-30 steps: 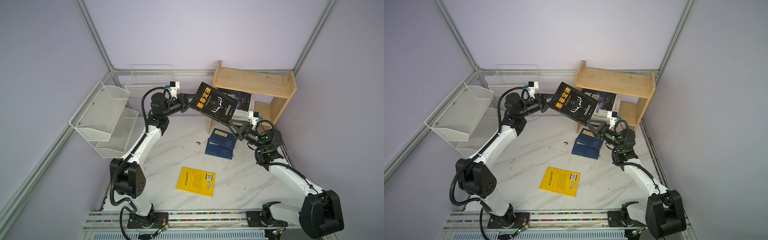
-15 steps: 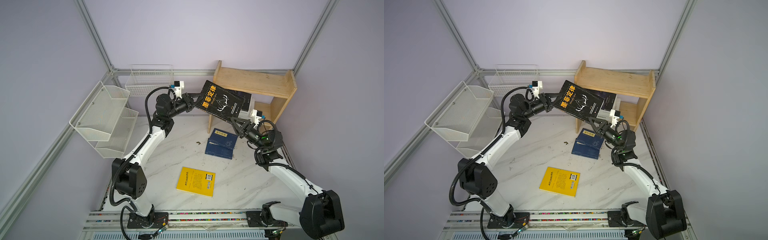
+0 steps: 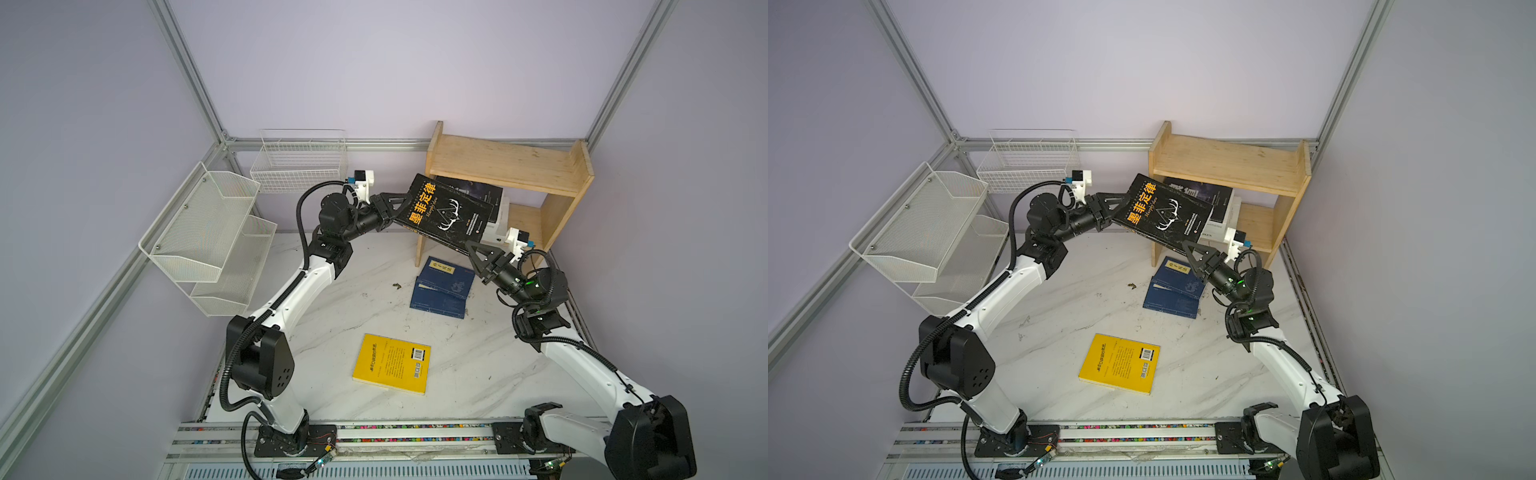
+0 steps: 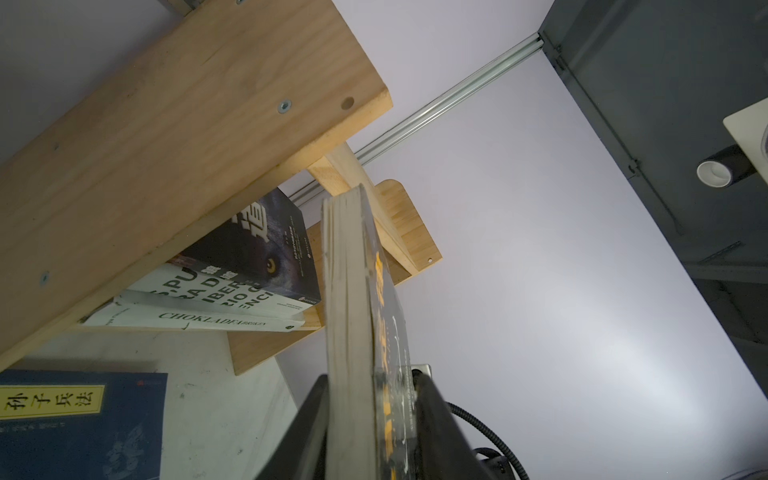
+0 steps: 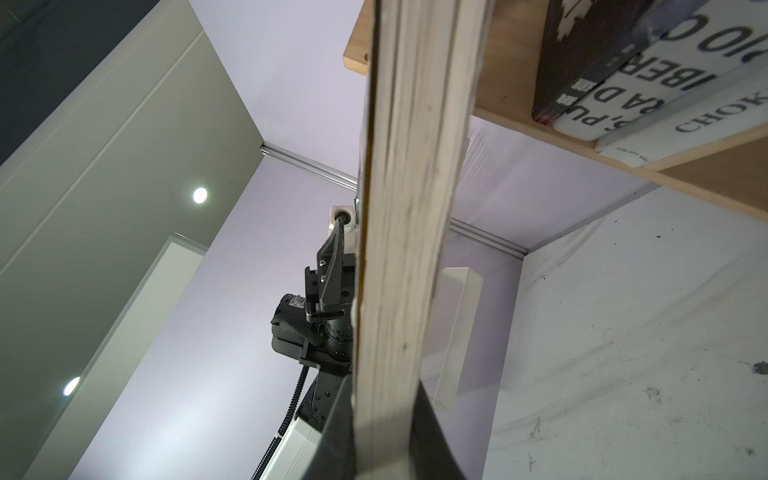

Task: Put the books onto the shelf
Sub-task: 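Set the black book onto the wolf-cover book and open the left gripper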

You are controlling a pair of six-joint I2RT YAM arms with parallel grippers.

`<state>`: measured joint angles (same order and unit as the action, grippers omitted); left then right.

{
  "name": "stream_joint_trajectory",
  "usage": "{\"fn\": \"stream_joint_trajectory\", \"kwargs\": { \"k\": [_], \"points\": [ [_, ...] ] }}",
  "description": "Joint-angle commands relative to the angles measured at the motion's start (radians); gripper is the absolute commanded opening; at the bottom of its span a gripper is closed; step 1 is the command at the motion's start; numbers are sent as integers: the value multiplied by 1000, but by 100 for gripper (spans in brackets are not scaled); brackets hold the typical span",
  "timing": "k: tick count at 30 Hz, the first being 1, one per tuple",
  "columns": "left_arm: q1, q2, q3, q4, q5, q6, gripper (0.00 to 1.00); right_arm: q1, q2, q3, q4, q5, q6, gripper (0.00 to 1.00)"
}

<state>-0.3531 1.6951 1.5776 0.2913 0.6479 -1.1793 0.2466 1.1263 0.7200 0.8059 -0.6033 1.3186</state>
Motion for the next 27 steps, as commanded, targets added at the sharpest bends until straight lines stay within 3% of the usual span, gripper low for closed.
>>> {"fn": "stream_joint_trajectory", "kwargs": {
  "k": [1, 8, 14, 22, 27],
  "points": [
    [9, -75, -6, -23, -18, 83, 45, -49, -72, -19, -1, -22, -5, 7],
    [42, -53, 0, -15, 5, 56, 56, -199, -144, -11, -33, -130, -33, 7],
    [52, -41, -10, 20, 17, 24, 57, -228, -86, 71, -94, -175, -115, 7],
    [66, -57, -21, 18, 22, 25, 59, -260, 30, 163, -142, -177, -135, 7],
    [69, -68, -14, -27, 15, 65, 65, -278, 78, 235, -237, -173, -194, 7]
  ]
}}
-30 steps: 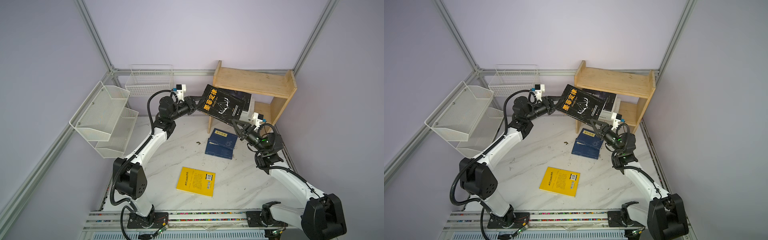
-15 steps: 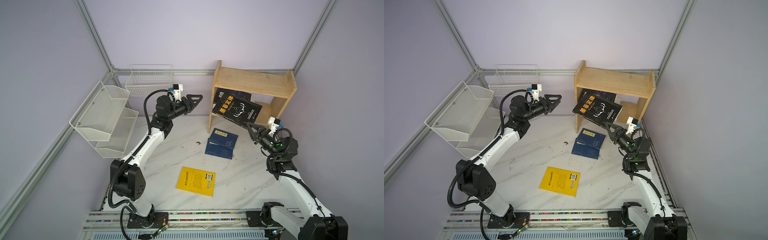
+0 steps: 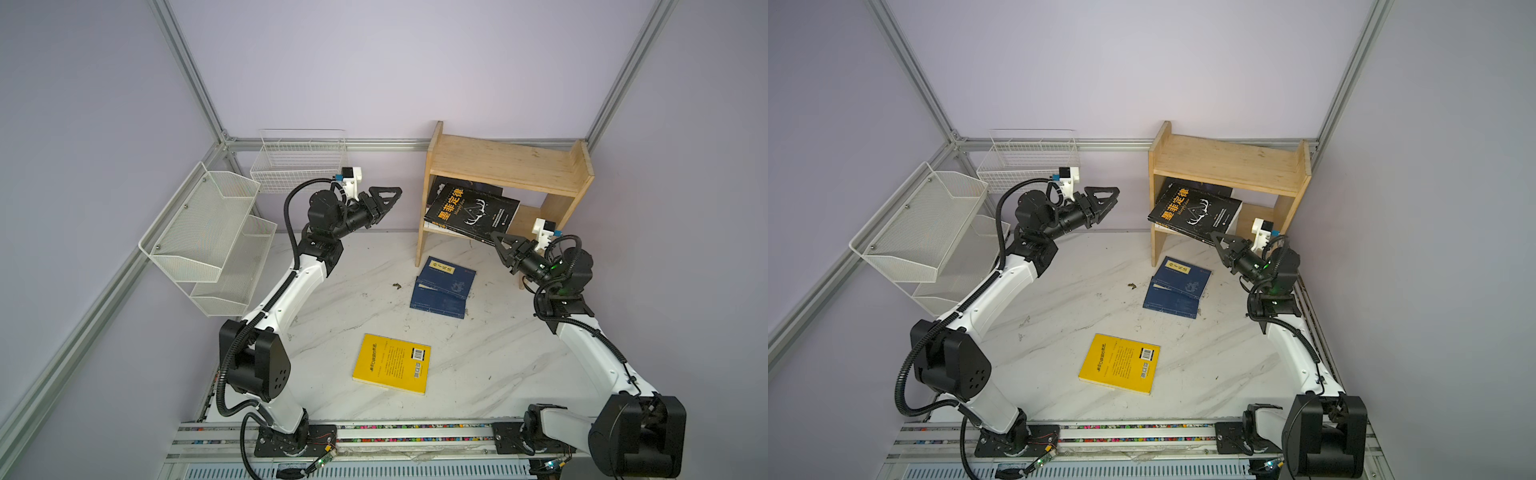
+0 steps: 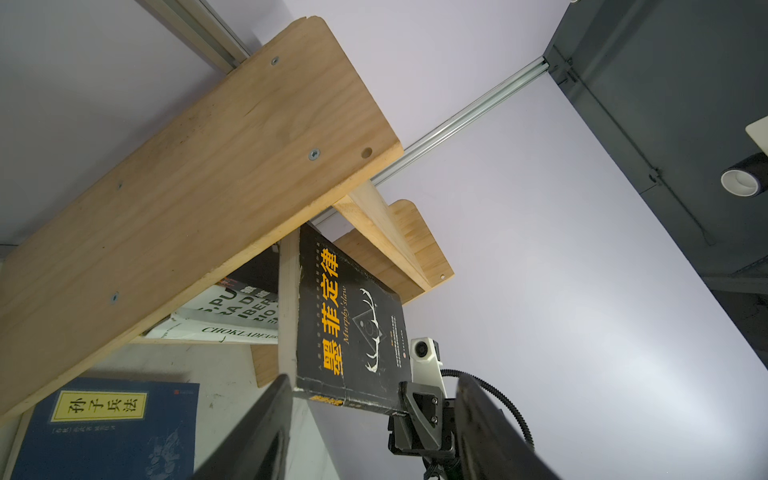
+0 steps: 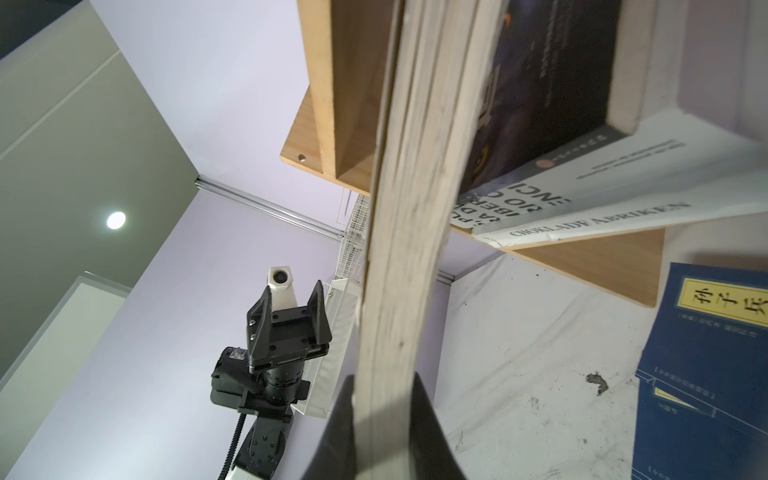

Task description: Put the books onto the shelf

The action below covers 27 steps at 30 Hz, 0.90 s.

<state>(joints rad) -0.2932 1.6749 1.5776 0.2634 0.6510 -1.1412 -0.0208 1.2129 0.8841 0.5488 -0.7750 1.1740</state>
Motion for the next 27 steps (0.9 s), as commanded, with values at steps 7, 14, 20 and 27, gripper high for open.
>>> {"fn": "stream_joint_trajectory", "kwargs": {
  "k": [7, 14, 20, 27],
  "points": [
    [9, -41, -3, -31, 15, 58, 74, -31, 75, 171, -21, -25, -103, 7],
    [8, -39, 13, -115, 15, 157, 88, -42, 146, 236, -30, -38, -120, 7],
    [5, 20, 83, -159, 71, 221, 98, -42, 214, 282, -32, -40, -159, 8],
    [-9, 107, 175, -246, 75, 271, 100, -42, 258, 326, -33, -52, -191, 8]
  ]
}}
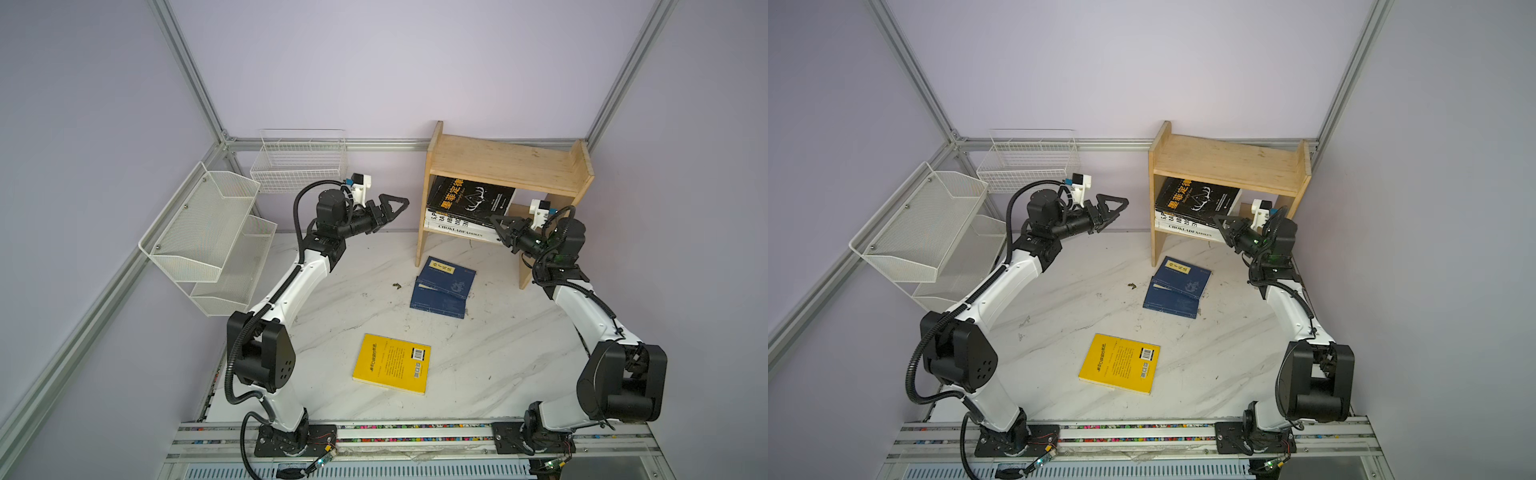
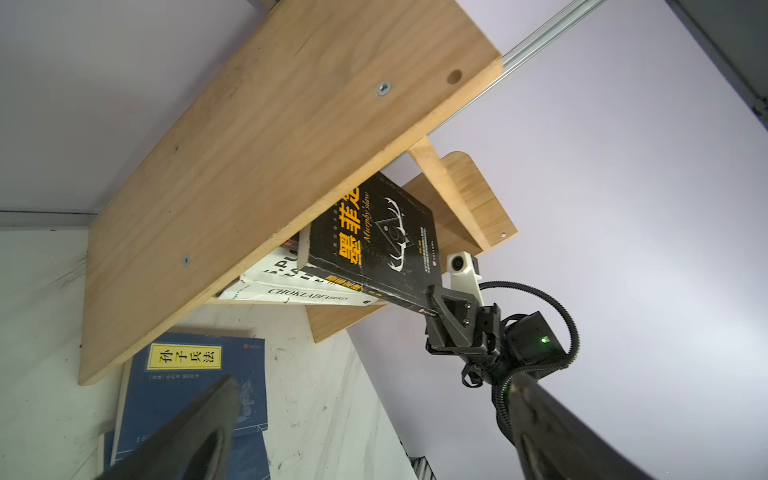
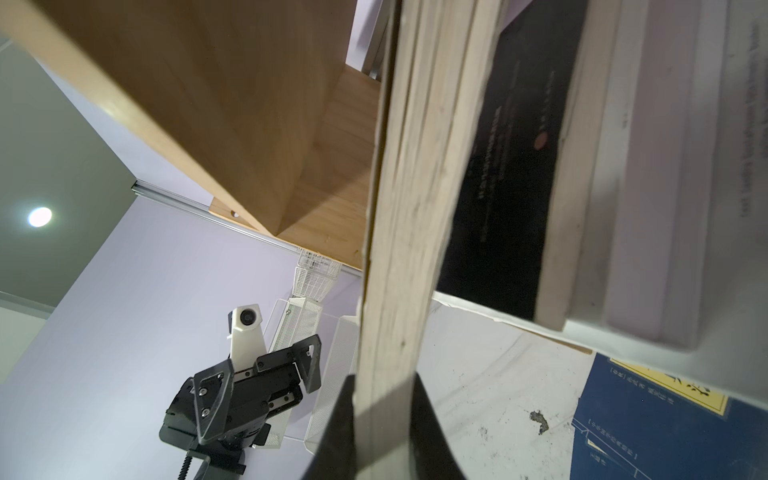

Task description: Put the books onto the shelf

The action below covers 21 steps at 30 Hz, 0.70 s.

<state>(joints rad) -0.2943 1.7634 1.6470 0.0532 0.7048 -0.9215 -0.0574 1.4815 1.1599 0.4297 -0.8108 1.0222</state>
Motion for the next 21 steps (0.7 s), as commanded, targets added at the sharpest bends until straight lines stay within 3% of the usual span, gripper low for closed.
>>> {"fn": "stream_joint_trajectory", "kwargs": {
  "k": [1, 21],
  "points": [
    [-9, 29, 111, -35, 22, 52, 100, -5, -5, 57, 87, -16, -45, 8],
    [-19, 154, 228, -90, 28, 84, 100, -5, 125, 154, 145, -74, -24, 9]
  ]
}}
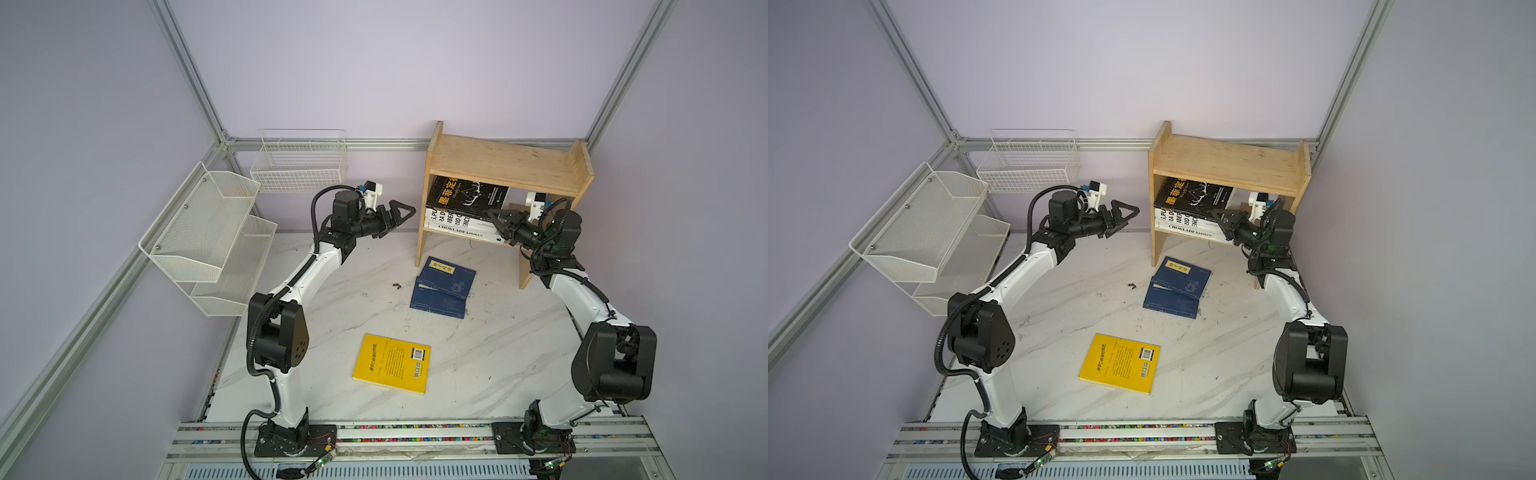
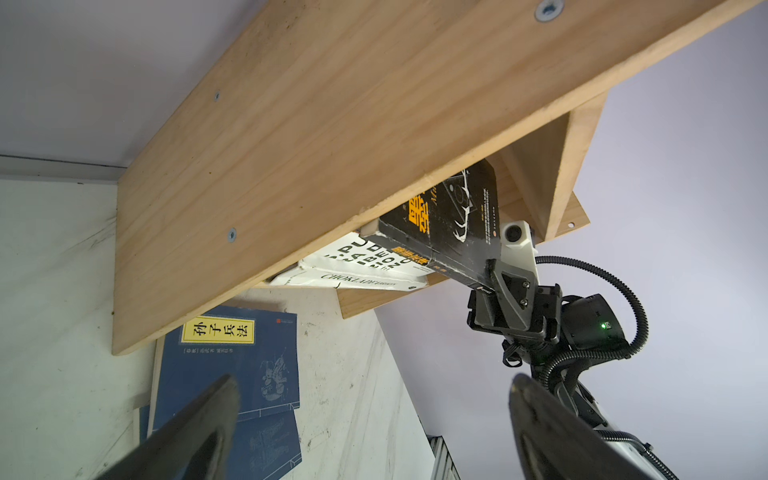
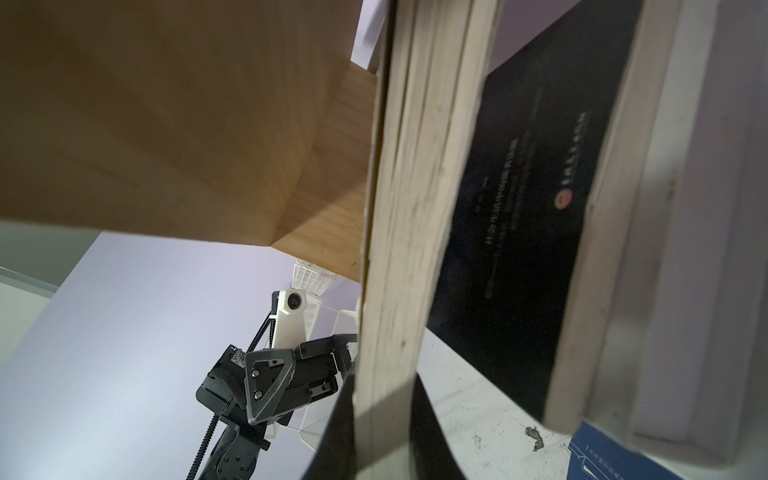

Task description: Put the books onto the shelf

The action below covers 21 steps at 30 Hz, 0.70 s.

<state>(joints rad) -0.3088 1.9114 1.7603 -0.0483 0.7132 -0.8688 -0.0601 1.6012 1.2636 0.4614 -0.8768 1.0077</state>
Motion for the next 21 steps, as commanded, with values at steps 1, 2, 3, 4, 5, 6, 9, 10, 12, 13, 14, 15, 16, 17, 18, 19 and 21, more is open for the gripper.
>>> {"fn": "stream_joint_trajectory", "kwargs": {
  "k": [1, 2, 3, 4, 5, 6, 9, 10, 12, 13, 14, 15, 16, 17, 18, 19, 21],
  "points": [
    [-4, 10, 119, 10, 20, 31, 100, -3, 6, 55, 113, -10, -9, 9],
    [-4, 15, 123, 10, 20, 31, 100, -3, 6, 58, 112, -9, -10, 9],
    [-4, 18, 126, 9, 20, 29, 100, -2, 6, 62, 111, -10, -10, 9],
    [-4, 20, 129, 7, 19, 30, 100, -3, 6, 65, 108, -12, -11, 9],
    [-4, 24, 132, 7, 20, 30, 100, -4, 6, 67, 104, -13, -10, 9],
    [-4, 25, 135, 5, 19, 30, 100, -3, 6, 71, 102, -15, -8, 9],
    [-4, 32, 143, 4, 18, 28, 100, -5, 14, 76, 112, -28, 0, 9],
    [-4, 35, 146, 5, 19, 26, 100, -6, 15, 79, 113, -30, 0, 9],
    [-5, 40, 152, 4, 18, 24, 100, -9, 16, 82, 112, -31, 1, 9],
    [-4, 43, 154, 4, 18, 22, 100, -9, 19, 86, 112, -35, 3, 9],
    [-4, 45, 158, 4, 18, 21, 100, -10, 22, 88, 112, -40, 5, 9],
    [-4, 47, 162, 4, 19, 21, 100, -9, 24, 91, 112, -40, 6, 9],
    [-4, 48, 165, 4, 20, 21, 100, -12, 26, 90, 112, -40, 6, 9],
    [-5, 50, 167, 4, 21, 21, 100, -13, 27, 89, 112, -42, 6, 9],
    [-4, 50, 167, 4, 20, 21, 100, -15, 26, 90, 114, -42, 7, 9],
    [-4, 50, 167, 4, 19, 20, 100, -16, 25, 90, 113, -42, 6, 9],
    [-4, 51, 169, 4, 21, 21, 100, -18, 27, 92, 113, -48, 9, 9]
  ]
}}
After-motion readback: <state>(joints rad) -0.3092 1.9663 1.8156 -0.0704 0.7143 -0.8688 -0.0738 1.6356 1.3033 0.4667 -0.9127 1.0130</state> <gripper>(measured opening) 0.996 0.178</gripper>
